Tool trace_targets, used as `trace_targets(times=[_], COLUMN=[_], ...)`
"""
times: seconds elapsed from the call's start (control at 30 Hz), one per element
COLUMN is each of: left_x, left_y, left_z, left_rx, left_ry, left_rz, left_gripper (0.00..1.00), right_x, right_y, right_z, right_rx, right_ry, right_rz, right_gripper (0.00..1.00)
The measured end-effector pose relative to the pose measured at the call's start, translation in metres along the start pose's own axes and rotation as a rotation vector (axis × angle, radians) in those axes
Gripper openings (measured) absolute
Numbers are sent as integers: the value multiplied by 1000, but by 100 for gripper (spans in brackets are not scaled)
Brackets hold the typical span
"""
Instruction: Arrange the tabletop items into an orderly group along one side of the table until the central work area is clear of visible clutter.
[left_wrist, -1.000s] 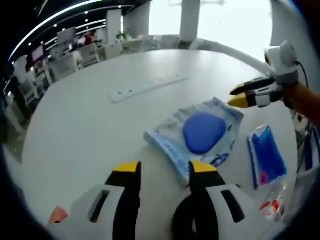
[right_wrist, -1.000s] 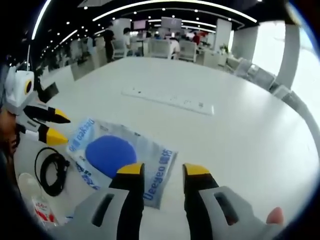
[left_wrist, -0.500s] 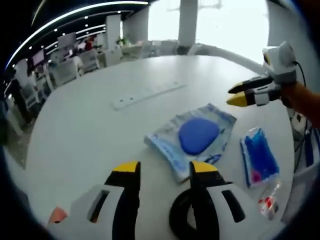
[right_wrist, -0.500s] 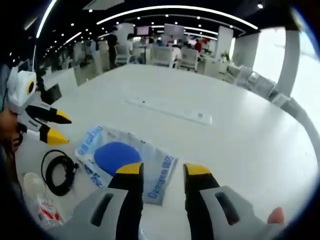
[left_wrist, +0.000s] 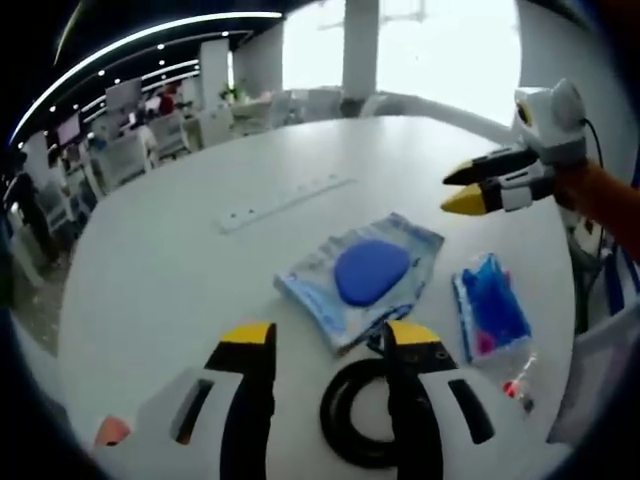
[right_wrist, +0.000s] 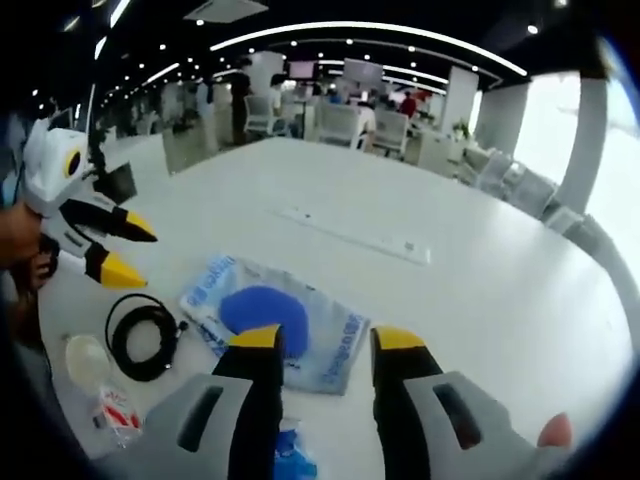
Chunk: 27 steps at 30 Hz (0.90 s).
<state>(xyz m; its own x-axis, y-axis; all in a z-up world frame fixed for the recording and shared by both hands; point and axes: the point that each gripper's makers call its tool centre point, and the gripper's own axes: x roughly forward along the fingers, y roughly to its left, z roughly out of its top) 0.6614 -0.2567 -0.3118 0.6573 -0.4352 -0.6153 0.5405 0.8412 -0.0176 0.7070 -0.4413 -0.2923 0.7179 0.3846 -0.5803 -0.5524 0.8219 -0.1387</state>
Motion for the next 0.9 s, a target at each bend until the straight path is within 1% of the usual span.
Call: trace_targets(times=[0.2, 0.37, 0.57, 0.63, 0.9], left_x=[-15, -27, -40, -45, -70], left_y=[-4, -11, -20, -23, -38], left_z=[-3, -8, -19, -22, -39], left_rx=[11, 13, 7, 2, 4], left_ry=[-9, -12, -14, -15, -18], left_rz=[-3, -6, -13, -15, -29], left_gripper=[41, 42, 42, 42, 43], right_x=[-17, -29, -44, -49, -73], right_y=[10, 19, 31, 35, 55], right_z=[6, 4, -6, -10, -27], right_rx=[-13, -23, -28, -25, -30], right_ry=[-29, -34, -32, -33, -34], right_rz=[9, 17, 29, 35, 60], right_gripper=[36, 37, 39, 41, 43])
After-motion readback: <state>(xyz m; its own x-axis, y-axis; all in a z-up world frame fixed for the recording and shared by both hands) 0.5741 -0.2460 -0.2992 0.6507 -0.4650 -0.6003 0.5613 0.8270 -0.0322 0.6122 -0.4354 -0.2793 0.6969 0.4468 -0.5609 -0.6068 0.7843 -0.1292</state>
